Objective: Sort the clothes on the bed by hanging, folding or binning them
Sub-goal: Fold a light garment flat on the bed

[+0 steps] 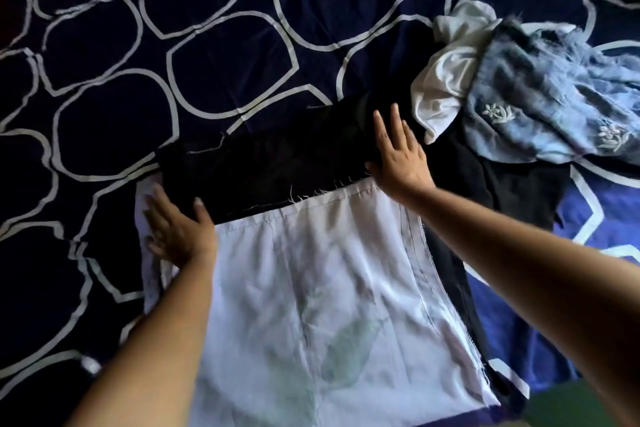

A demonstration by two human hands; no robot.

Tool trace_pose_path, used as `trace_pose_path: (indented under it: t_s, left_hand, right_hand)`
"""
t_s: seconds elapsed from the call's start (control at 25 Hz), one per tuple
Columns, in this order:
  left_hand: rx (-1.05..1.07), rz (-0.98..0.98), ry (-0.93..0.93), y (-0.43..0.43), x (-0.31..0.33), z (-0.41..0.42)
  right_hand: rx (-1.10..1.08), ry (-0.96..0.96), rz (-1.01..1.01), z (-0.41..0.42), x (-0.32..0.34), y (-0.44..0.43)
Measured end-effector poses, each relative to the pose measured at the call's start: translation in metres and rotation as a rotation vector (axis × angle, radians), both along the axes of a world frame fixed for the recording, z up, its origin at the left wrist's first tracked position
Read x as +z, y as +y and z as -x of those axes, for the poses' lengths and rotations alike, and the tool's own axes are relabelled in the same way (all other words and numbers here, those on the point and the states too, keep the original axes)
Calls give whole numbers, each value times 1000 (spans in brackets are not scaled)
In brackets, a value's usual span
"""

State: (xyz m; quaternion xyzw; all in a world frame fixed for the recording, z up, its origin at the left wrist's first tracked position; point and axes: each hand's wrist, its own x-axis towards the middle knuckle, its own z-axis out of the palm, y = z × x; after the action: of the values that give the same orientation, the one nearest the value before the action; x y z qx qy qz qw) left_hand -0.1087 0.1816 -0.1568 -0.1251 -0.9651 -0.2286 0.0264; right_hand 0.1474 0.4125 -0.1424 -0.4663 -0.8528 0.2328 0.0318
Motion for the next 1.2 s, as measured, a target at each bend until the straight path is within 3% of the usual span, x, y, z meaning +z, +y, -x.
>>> trace_pose_path:
  t_s: [0.12,0.28,0.44,0.64,0.84,1.0,1.2]
  left_hand:
    - [-171,71,-77,-54,-23,-81]
    - [-294,291,-378,-167,-39,-170]
    - [-312,419,-387,-237,-17,-196]
    - [-167,275,-446,-255,-5,-172]
    - [27,168,-469,-259,3,-158]
    - [36,19,-680,-286,15,-160]
    - [-50,-17,-631,-336,-8,-166]
  right_hand:
    - [-79,107,11,-44,-19,-84]
    - [-305,32,76,-142,-39,-183]
    - [-333,-9,127,-205,-40,-223]
    - [-312,-184,198,-200,-8,-214]
    - [-772,-30,246,-213,0,-235]
    - [-594,-218,403,-243,-12,-268]
    - [-595,-191,383,-268,-11,-279]
